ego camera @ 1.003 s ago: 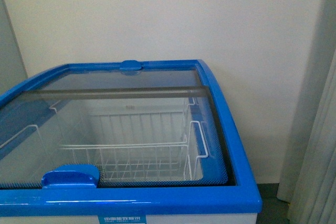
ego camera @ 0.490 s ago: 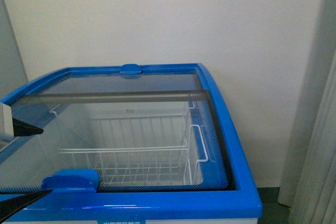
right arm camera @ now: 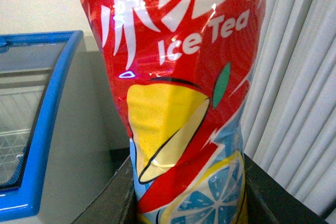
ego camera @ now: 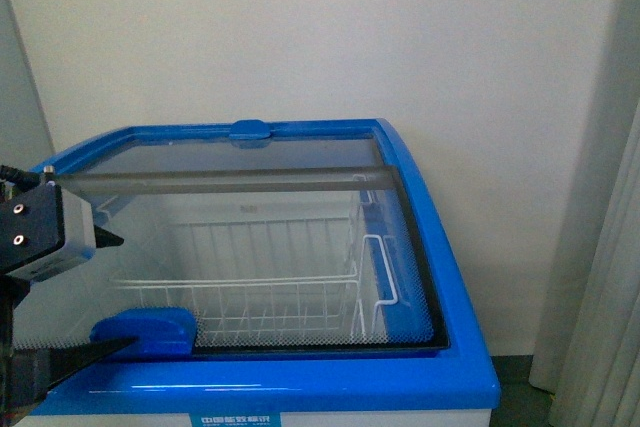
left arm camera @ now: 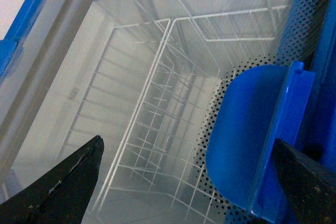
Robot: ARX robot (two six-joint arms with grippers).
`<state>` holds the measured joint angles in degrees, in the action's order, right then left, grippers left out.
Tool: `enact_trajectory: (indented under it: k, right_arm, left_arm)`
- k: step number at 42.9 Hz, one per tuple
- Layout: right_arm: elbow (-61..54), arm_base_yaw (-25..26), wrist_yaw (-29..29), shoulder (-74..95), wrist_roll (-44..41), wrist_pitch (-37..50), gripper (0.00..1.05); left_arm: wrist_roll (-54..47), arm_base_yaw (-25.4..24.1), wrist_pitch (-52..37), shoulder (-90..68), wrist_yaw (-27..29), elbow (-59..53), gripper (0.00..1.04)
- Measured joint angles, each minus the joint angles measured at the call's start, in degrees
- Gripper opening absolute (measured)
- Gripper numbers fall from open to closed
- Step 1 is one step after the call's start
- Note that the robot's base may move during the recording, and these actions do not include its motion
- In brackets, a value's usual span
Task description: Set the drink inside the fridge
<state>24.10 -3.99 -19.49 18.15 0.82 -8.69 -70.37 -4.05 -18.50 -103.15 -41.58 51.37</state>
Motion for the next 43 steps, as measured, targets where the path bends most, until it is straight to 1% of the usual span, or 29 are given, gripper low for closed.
enact_trajectory:
  k: [3,13,19,24,33,34,40,43]
  right_arm:
    - [0.00,0.00,-0.04,0.02,0.00,0.00,0.37]
    - [0.00,0.00,-0.04,0.02,0.00,0.00,0.37]
    - [0.00,0.00,0.00,0.00,0.00,0.00,0.37]
    - [0.00,0.00,0.00,0.02,0.00,0.00,0.37]
    - [0.00,0.00,0.00,0.00,0.00,0.00,0.37]
    - [0.00,0.00,0.00,0.00,0.00,0.00,0.37]
    - [0.00,0.00,-0.04,0.00,0.00,0.00,0.37]
    - [0.00,0.00,-0.04,0.02,0.00,0.00,0.37]
  left_arm:
    - [0.52,0.72,-0.76,-1.86,0.50,2.82,0.97]
    - [0.72,2.78,0.52,-8.35,6.75,15.45,0.97]
    - [2.93,4.31,-0.72,-12.37,11.39,22.01,0.97]
    - [5.99,5.75,-2.51,-15.50,16.81,27.12,0.97]
    - [18.29,9.20,-11.28,-20.02,28.63,37.35,0.97]
    - [18.95,9.27,-11.76,-20.00,28.79,37.64,0.97]
    - [28.33,9.64,-16.13,-19.34,36.15,39.69,0.97]
    - [37.05,9.18,-15.34,-17.14,40.26,38.38,0.97]
